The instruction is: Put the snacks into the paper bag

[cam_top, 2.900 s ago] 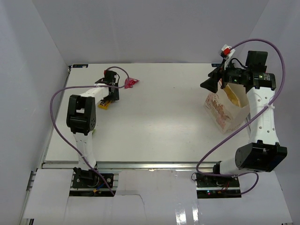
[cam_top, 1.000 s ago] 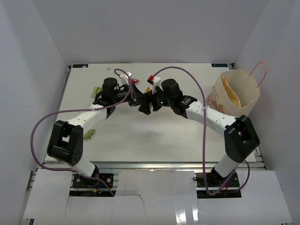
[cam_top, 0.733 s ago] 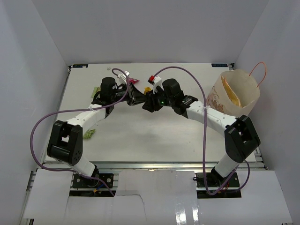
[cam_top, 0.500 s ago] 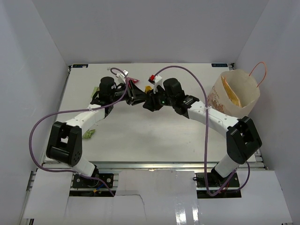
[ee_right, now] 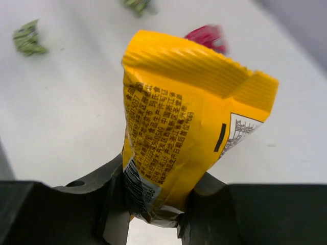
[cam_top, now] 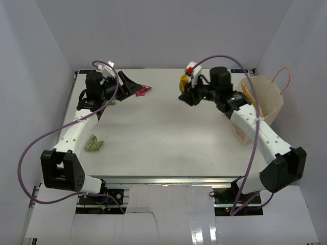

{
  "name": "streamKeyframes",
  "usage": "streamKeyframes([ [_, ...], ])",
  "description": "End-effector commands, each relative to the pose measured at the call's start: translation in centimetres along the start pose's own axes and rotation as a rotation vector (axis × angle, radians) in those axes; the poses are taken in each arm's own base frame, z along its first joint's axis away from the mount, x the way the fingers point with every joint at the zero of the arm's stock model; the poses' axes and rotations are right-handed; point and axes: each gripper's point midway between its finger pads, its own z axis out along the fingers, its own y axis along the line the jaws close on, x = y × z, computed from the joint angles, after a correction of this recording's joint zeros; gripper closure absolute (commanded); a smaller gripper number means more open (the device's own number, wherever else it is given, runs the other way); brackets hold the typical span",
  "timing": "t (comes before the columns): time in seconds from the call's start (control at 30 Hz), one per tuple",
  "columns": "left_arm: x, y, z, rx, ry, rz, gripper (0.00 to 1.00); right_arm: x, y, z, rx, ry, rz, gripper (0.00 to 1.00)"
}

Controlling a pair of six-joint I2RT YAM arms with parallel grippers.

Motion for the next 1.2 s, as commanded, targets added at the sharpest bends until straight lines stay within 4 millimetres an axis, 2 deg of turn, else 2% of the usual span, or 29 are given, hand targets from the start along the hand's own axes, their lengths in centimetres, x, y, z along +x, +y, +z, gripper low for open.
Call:
streamKeyframes([
  [0.0, 1.5, 3.5, -2.2, -0.196, 0.016, 0.084, 0.23, -8.5, -4.2, -8.9, 0.122, -0.162, -0.272, 0.85],
  [0.03, 2.0, 4.1, -2.4, -0.211, 0.018, 0.08, 0.23, -10.5, -5.2, -10.9, 0.173, -0.189, -0.306, 0.86],
  [0.07, 2.9, 5.1, -2.7, -0.236, 0.023, 0.075, 0.23, -10.2, -7.2, -13.0, 0.245, -0.163, -0.306, 0.86],
  [0.13, 4.0, 6.2, -2.9, -0.263, 0.034, 0.066, 0.23, -10.8, -9.0, -15.3, 0.331, -0.157, -0.31, 0.85],
  [0.17, 4.9, 7.2, -3.1, -0.287, 0.044, 0.058, 0.23, -11.0, -10.4, -17.3, 0.399, -0.153, -0.302, 0.85],
  [0.23, 5.3, 8.2, -3.3, -0.314, 0.047, 0.065, 0.23, -10.6, -12.3, -19.3, 0.488, -0.128, -0.277, 0.85],
  [0.27, 5.8, 8.7, -3.4, -0.332, 0.054, 0.065, 0.23, -10.0, -13.8, -20.8, 0.546, -0.102, -0.25, 0.85],
  [0.3, 5.8, 9.4, -3.6, -0.366, 0.052, 0.07, 0.23, -9.5, -14.6, -21.6, 0.579, -0.084, -0.223, 0.85],
  [0.33, 5.9, 9.9, -3.7, -0.386, 0.053, 0.082, 0.24, -8.3, -16.5, -23.6, 0.645, -0.058, -0.185, 0.85],
  [0.4, 6.2, 10.8, -4.2, -0.434, 0.061, 0.078, 0.23, -6.3, -18.3, -24.8, 0.696, 0.001, -0.124, 0.85],
  [0.43, 6.1, 11.4, -4.5, -0.467, 0.051, 0.084, 0.23, -5.0, -19.5, -26.1, 0.736, 0.034, -0.097, 0.85],
  [0.47, 6.2, 11.7, -4.7, -0.485, 0.051, 0.081, 0.23, -4.0, -20.1, -26.4, 0.748, 0.062, -0.075, 0.85],
  [0.57, 6.1, 12.7, -5.9, -0.565, 0.023, 0.064, 0.23, 0.9, -22.2, -27.5, 0.79, 0.191, 0.017, 0.84],
  [0.63, 6.2, 13.5, -7.0, -0.633, -0.001, 0.049, 0.23, 3.8, -22.3, -27.6, 0.774, 0.264, 0.053, 0.84],
  [0.77, 7.1, 14.7, -9.1, -0.726, -0.036, -0.006, 0.23, 7.7, -22.2, -27.1, 0.753, 0.367, 0.072, 0.79],
  [0.8, 7.7, 14.9, -9.6, -0.75, -0.03, -0.037, 0.2, 8.3, -22.3, -27.2, 0.759, 0.386, 0.075, 0.75],
  [0.87, 7.6, 15.8, -11.1, -0.832, -0.071, -0.052, 0.17, 9.5, -22.4, -27.1, 0.751, 0.412, 0.092, 0.67],
  [0.9, 8.2, 16.3, -12.0, -0.877, -0.066, -0.085, 0.15, 9.6, -22.5, -27.2, 0.751, 0.413, 0.093, 0.57],
  [0.93, 8.4, 16.6, -12.5, -0.907, -0.071, -0.099, 0.11, 9.4, -22.6, -27.4, 0.753, 0.405, 0.095, 0.37],
  [0.97, 8.1, 16.9, -13.4, -0.955, -0.097, -0.098, 0.08, 9.0, -22.6, -27.5, 0.752, 0.39, 0.093, 0.29],
  [1.0, 8.6, 17.3, -14.4, -1.003, -0.091, -0.121, 0.05, 8.3, -22.4, -27.2, 0.736, 0.359, 0.093, 0.16],
  [1.07, 9.1, 18.0, -16.0, -1.079, -0.081, -0.133, 0.02, 6.0, -22.4, -27.4, 0.736, 0.304, 0.067, 0.12],
  [1.13, 8.7, 18.6, -17.3, -1.147, -0.086, -0.123, 0.02, 3.8, -21.9, -27.1, 0.704, 0.232, 0.048, 0.11],
  [1.17, 8.6, 19.2, -18.1, -1.186, -0.077, -0.129, 0.02, 1.6, -21.5, -27.0, 0.676, 0.175, 0.013, 0.1],
])
